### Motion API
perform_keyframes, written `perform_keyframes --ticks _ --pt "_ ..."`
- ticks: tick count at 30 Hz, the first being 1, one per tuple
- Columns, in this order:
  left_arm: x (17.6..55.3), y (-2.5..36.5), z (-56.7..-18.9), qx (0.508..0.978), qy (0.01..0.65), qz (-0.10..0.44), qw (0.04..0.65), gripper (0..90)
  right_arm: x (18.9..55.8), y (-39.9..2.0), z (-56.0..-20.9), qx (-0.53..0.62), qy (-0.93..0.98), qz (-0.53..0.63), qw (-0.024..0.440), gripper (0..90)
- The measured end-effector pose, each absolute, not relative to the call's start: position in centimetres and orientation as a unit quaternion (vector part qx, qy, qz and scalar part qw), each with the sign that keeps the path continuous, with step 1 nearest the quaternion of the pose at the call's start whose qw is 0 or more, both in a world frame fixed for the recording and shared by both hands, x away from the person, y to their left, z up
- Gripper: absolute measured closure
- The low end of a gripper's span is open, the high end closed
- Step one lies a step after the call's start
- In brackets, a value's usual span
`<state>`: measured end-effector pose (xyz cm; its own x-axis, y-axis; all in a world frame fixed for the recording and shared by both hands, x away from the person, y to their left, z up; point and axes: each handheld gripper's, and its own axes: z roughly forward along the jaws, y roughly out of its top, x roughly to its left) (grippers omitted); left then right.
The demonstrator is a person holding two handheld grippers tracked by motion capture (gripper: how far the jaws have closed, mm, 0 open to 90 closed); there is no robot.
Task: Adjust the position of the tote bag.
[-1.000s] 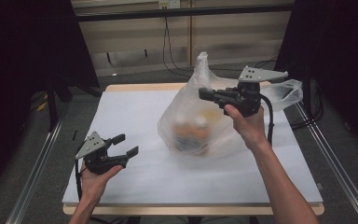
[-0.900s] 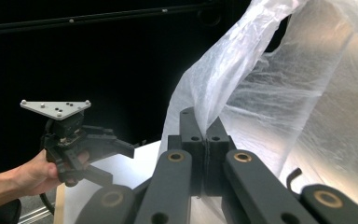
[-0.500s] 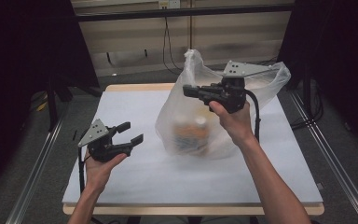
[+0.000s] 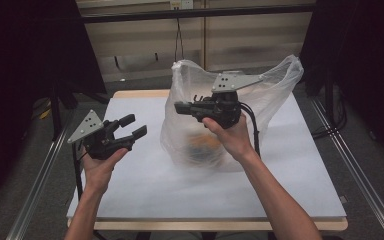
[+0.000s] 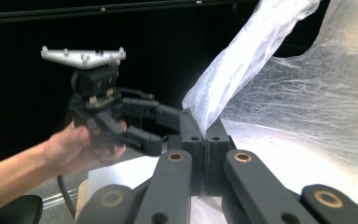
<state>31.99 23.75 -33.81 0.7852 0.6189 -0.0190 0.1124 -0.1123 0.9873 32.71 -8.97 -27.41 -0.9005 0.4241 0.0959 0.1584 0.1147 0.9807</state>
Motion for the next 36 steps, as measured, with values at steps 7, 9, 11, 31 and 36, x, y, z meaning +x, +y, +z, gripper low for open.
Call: perform_keyframes --ticks 7,9,11,31,36 --pt "32.3 23.7 -30.7 0.698 0.243 0.207 0.641 43.8 32.8 -8.0 -28.2 0.195 0.747 0.628 0.097 89.8" --pt "32.5 23.3 -29.8 0.693 0.238 0.208 0.648 40.7 32.9 -7.9 -28.3 0.195 0.749 0.626 0.098 89.7" --pt "32.6 22.8 -28.8 0.695 0.23 0.208 0.649 37.4 32.9 -7.7 -28.4 0.193 0.75 0.626 0.097 88.9" --pt "35.6 15.7 -25.8 0.723 0.193 0.167 0.642 23.0 32.6 -7.0 -31.1 0.197 0.763 0.611 0.082 85.9" --pt "36.2 15.4 -25.9 0.735 0.194 0.165 0.628 64.9 32.4 -6.8 -31.5 0.192 0.77 0.603 0.078 83.6"
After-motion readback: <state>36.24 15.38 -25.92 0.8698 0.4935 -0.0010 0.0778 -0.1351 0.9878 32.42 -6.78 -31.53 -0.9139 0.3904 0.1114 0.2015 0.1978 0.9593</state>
